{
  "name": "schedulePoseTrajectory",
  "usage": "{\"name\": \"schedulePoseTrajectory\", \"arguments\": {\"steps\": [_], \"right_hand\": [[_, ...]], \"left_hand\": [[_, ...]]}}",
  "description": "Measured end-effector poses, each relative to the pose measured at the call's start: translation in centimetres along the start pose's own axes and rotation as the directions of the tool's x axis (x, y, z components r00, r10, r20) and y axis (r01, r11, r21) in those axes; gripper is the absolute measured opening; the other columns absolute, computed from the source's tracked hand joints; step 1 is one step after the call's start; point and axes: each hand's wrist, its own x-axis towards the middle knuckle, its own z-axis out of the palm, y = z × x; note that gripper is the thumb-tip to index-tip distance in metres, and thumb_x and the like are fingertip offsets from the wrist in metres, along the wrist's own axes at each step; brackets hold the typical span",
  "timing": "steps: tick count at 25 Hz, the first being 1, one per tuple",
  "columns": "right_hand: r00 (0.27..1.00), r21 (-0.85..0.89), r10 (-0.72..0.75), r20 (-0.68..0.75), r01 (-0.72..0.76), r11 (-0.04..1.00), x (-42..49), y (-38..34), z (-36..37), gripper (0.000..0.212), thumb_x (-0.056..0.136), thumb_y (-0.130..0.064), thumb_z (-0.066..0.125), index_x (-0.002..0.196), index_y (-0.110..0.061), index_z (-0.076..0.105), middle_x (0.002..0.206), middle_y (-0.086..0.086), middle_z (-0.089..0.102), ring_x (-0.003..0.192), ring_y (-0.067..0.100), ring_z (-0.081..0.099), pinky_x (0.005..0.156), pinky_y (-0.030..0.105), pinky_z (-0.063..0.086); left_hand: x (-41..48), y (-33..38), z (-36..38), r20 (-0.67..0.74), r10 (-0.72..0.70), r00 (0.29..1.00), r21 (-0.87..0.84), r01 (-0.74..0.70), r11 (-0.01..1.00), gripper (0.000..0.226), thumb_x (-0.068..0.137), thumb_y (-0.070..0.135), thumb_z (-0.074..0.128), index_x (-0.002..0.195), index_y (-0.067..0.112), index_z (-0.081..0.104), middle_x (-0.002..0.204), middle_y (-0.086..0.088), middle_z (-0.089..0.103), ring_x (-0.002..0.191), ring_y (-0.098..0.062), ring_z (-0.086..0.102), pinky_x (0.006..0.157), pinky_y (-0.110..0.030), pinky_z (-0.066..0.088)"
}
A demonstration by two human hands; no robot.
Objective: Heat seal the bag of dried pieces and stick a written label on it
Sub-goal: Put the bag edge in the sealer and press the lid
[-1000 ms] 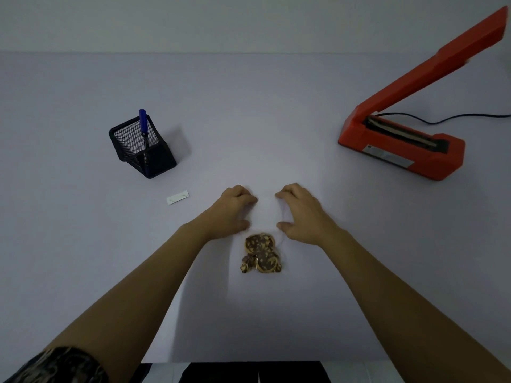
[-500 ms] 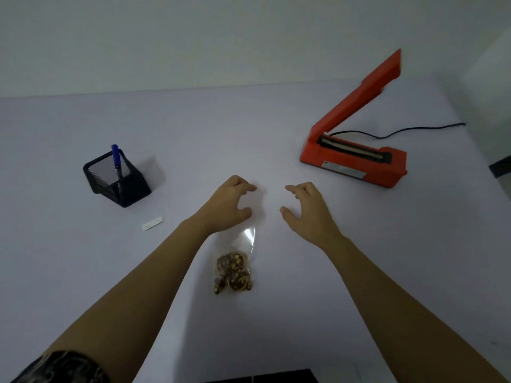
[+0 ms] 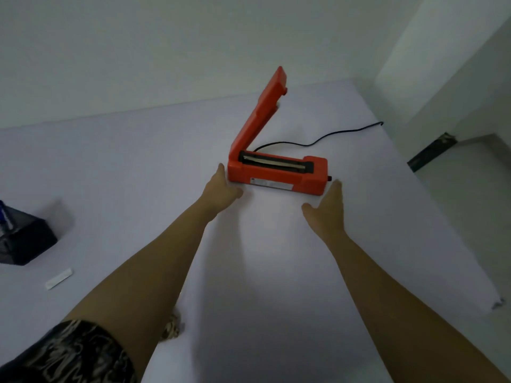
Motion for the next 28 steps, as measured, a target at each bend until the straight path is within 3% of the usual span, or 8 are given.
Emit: {"name": "schedulePoseTrajectory", "arguments": {"steps": [4, 9, 12, 14, 22, 24, 26, 28], "right_hand": [[0.993, 0.106, 0.024, 0.115, -0.036, 0.994, 0.0, -0.1, 0.3, 0.092, 0.078, -0.013, 0.062, 0.145, -0.017, -0.001, 0.147, 0.01, 0.031, 0.128, 0.029, 0.04, 0.106, 0.042, 0.038], [0.996, 0.157, 0.02, 0.091, -0.034, 0.987, -2.3, 0.5, 0.1, 0.086, 0.076, -0.015, 0.061, 0.145, -0.022, 0.009, 0.142, 0.009, 0.039, 0.125, 0.028, 0.044, 0.103, 0.047, 0.041], [0.997, 0.171, 0.009, 0.071, -0.021, 0.985, -5.2, 1.0, -0.3, 0.082, 0.079, -0.009, 0.059, 0.144, -0.022, 0.011, 0.137, 0.006, 0.043, 0.114, 0.023, 0.05, 0.098, 0.038, 0.044], [0.997, 0.182, 0.008, 0.072, -0.021, 0.983, -6.8, 1.5, -0.4, 0.082, 0.081, -0.008, 0.059, 0.144, -0.023, 0.009, 0.137, 0.005, 0.043, 0.111, 0.02, 0.05, 0.095, 0.035, 0.045], [0.998, 0.167, 0.011, 0.058, -0.02, 0.986, -11.6, 3.7, -0.8, 0.083, 0.08, -0.005, 0.06, 0.145, -0.022, 0.01, 0.144, 0.006, 0.038, 0.127, 0.026, 0.042, 0.105, 0.046, 0.039], [0.998, 0.18, 0.009, 0.064, -0.021, 0.983, -12.0, 4.2, -0.7, 0.083, 0.08, -0.004, 0.06, 0.145, -0.019, 0.01, 0.145, 0.003, 0.033, 0.13, 0.02, 0.037, 0.109, 0.041, 0.035], [0.997, 0.231, 0.077, 0.01, -0.077, 0.97, -12.2, 4.4, -0.6, 0.081, 0.081, -0.003, 0.059, 0.144, -0.014, 0.011, 0.145, 0.0, 0.027, 0.132, 0.016, 0.03, 0.109, 0.036, 0.03], [0.977, 0.29, 0.185, -0.104, -0.148, 0.946, -12.9, 4.5, 0.0, 0.072, 0.082, -0.004, 0.06, 0.142, -0.008, 0.02, 0.143, 0.011, 0.031, 0.128, 0.024, 0.038, 0.104, 0.044, 0.039]], "left_hand": [[0.9, -0.2, 0.4, -0.013, 0.012, 1.0, -0.057, -0.012, 0.998, 0.073, 0.077, -0.003, 0.057, 0.14, 0.015, 0.026, 0.137, -0.01, 0.043, 0.125, -0.028, 0.043, 0.097, -0.043, 0.045], [-1.0, -1.7, 0.1, -0.022, 0.037, 0.999, -0.033, -0.038, 0.999, 0.072, 0.076, -0.003, 0.056, 0.139, 0.016, 0.028, 0.139, -0.008, 0.043, 0.125, -0.025, 0.043, 0.097, -0.045, 0.045], [-2.9, -2.6, 0.2, -0.002, 0.037, 0.999, 0.013, -0.037, 0.999, 0.073, 0.077, -0.002, 0.056, 0.141, 0.016, 0.026, 0.142, -0.009, 0.04, 0.129, -0.026, 0.04, 0.1, -0.045, 0.043], [-4.2, -3.1, 0.5, 0.004, 0.036, 0.999, 0.041, -0.036, 0.999, 0.072, 0.078, -0.003, 0.057, 0.141, 0.015, 0.025, 0.143, -0.01, 0.039, 0.13, -0.027, 0.039, 0.102, -0.044, 0.042], [-8.2, -5.4, 0.9, 0.067, 0.038, 0.997, 0.066, -0.042, 0.997, 0.073, 0.079, -0.003, 0.056, 0.142, 0.014, 0.024, 0.144, -0.011, 0.039, 0.131, -0.026, 0.039, 0.1, -0.035, 0.038], [-8.9, -5.5, 0.8, 0.084, 0.04, 0.996, 0.103, -0.048, 0.993, 0.074, 0.08, -0.002, 0.055, 0.144, 0.014, 0.022, 0.146, -0.011, 0.037, 0.132, -0.025, 0.038, 0.101, -0.035, 0.038], [-9.8, -5.2, 0.3, 0.021, 0.09, 0.996, 0.135, -0.092, 0.987, 0.073, 0.082, -0.001, 0.055, 0.146, 0.012, 0.021, 0.148, -0.011, 0.034, 0.133, -0.024, 0.037, 0.104, -0.034, 0.036], [-11.6, -5.3, -1.1, -0.148, 0.216, 0.965, 0.099, -0.203, 0.974, 0.067, 0.084, -0.001, 0.055, 0.144, 0.01, 0.027, 0.146, -0.009, 0.039, 0.129, -0.021, 0.042, 0.101, -0.027, 0.036]]}}
